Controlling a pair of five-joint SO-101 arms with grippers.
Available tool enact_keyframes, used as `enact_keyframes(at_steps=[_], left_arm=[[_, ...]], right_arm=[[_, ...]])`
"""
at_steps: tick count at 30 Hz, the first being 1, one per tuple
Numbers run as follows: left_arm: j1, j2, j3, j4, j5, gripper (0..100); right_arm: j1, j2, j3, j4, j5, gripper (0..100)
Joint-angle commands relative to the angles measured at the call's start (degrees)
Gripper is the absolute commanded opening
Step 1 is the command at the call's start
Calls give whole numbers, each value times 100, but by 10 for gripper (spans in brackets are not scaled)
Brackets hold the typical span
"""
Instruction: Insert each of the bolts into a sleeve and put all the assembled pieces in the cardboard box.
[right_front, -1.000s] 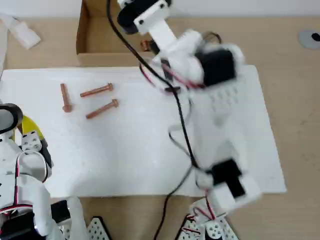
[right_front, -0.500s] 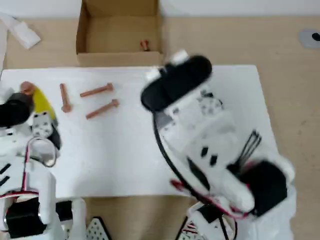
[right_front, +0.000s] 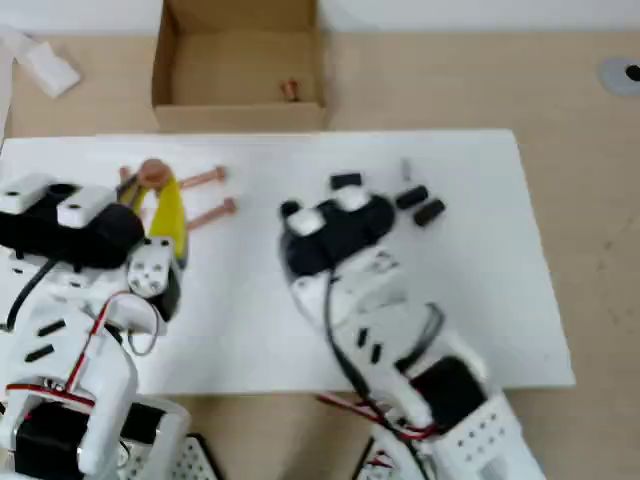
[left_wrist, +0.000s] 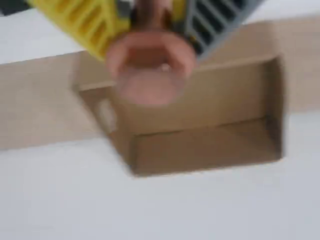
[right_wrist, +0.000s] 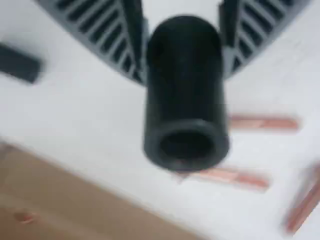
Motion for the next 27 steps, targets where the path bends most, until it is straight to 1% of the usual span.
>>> enact_keyframes(at_steps=[1,6,9,12,15,17,23,25,27], left_arm=[[237,-4,-484,-492,35,6],[325,22,-738,-545,35,6],[571,22,-791,-387,35,5],[879,22,-914,-176,97,5],[941,22,-976,-343,369,5],[941,22,-923,-554,404,5],[1002,31,-914,-607,457,5],[1011,31,-897,-589,738,6],[1169,31,-695,-607,967,6]], right_arm=[[-382,-101,356,-457,-70,9],[-400,-66,532,-686,-369,9],[-382,-75,541,-765,-527,9],[-382,-110,681,-1108,-536,9],[-382,-110,971,-1600,-510,9],[-382,-110,1130,-1846,-510,9],[-400,-101,1235,-1987,-510,9],[-400,-101,1209,-1987,-519,9],[-400,-110,1200,-1987,-536,9]])
